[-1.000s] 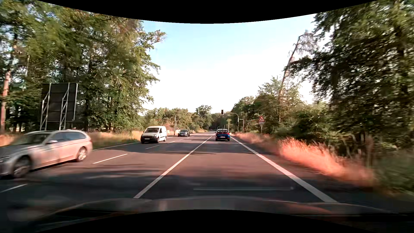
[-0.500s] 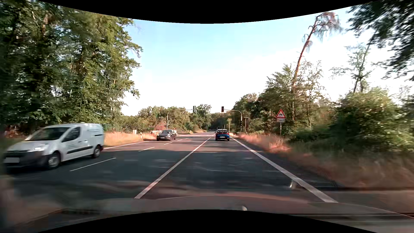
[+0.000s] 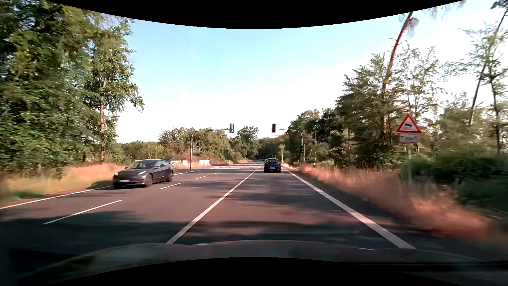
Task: Follow the waypoints while adhering to traffic rules and regulations
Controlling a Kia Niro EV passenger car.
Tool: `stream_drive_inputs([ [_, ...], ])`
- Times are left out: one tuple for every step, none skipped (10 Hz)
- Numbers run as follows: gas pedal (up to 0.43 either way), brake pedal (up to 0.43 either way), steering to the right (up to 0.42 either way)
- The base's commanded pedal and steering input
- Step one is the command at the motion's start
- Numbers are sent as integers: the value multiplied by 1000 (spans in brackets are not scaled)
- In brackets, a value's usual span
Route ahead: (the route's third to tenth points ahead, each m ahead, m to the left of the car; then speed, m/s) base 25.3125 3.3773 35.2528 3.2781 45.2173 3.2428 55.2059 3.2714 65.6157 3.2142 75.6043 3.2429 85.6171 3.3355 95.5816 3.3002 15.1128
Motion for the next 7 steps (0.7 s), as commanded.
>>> stream_drive_inputs([
  [98, 0, 0],
  [98, 0, 0],
  [98, 0, -1],
  [98, 0, -1],
  [98, 0, -1],
  [98, 0, -1],
  [98, 0, 0],
])
